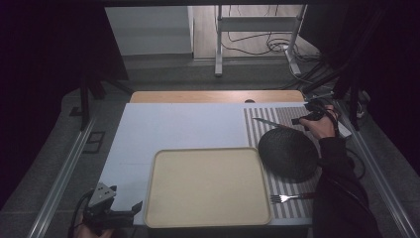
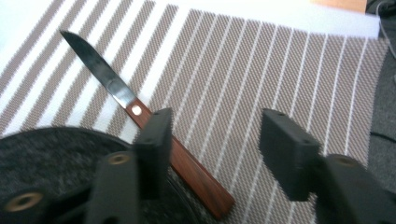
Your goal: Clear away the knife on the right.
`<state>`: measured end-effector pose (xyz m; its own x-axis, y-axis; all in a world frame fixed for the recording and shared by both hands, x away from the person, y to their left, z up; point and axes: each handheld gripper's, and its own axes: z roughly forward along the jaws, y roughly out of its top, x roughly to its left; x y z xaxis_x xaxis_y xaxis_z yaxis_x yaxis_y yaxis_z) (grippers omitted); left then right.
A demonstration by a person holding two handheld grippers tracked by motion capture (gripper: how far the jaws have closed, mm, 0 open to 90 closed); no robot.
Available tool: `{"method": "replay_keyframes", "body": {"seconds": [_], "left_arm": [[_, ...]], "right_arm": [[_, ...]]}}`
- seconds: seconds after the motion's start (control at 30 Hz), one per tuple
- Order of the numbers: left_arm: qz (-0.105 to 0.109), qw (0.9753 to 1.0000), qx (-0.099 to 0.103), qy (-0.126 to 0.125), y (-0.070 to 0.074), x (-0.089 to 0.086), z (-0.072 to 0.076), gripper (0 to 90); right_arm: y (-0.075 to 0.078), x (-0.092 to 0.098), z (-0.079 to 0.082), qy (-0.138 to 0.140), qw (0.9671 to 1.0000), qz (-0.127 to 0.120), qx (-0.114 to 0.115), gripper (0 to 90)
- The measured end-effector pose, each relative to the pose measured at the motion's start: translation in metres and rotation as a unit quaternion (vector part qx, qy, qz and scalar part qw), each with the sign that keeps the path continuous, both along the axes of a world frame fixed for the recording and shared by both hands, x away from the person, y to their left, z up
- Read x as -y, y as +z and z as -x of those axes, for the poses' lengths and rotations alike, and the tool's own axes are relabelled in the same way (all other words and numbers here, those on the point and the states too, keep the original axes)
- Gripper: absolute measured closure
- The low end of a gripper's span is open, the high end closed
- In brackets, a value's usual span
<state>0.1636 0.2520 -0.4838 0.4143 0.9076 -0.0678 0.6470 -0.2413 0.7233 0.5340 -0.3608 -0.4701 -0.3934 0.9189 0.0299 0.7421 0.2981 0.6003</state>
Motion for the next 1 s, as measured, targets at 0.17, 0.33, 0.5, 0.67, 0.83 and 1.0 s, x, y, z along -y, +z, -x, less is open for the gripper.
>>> {"method": "replay_keyframes", "body": {"seconds": [0.17,0.33,0.5,0.67,0.83,1.0], "left_arm": [[0.001,1.0000,0.000,0.000,0.000,0.000,0.000,0.0],[0.002,1.0000,0.000,0.000,0.000,0.000,0.000,0.0],[0.002,1.0000,0.001,-0.001,0.000,-0.001,0.001,0.0],[0.004,1.0000,-0.001,-0.002,0.000,-0.001,0.000,0.0],[0.005,1.0000,-0.001,-0.001,0.000,-0.001,0.000,0.0],[0.005,1.0000,-0.001,-0.001,0.000,-0.001,0.001,0.0]], "right_arm": [[0.004,-0.015,-0.002,0.010,0.9999,-0.001,0.011,25.4],[0.003,-0.030,-0.006,0.021,0.9997,0.001,0.015,11.8],[0.002,-0.044,-0.010,0.044,0.9989,0.011,0.014,6.2],[-0.008,-0.052,-0.016,0.055,0.9982,0.024,-0.003,7.1],[-0.020,-0.054,-0.023,0.060,0.9972,0.039,-0.022,11.9],[-0.027,-0.051,-0.027,0.068,0.9960,0.047,-0.035,15.6]]}}
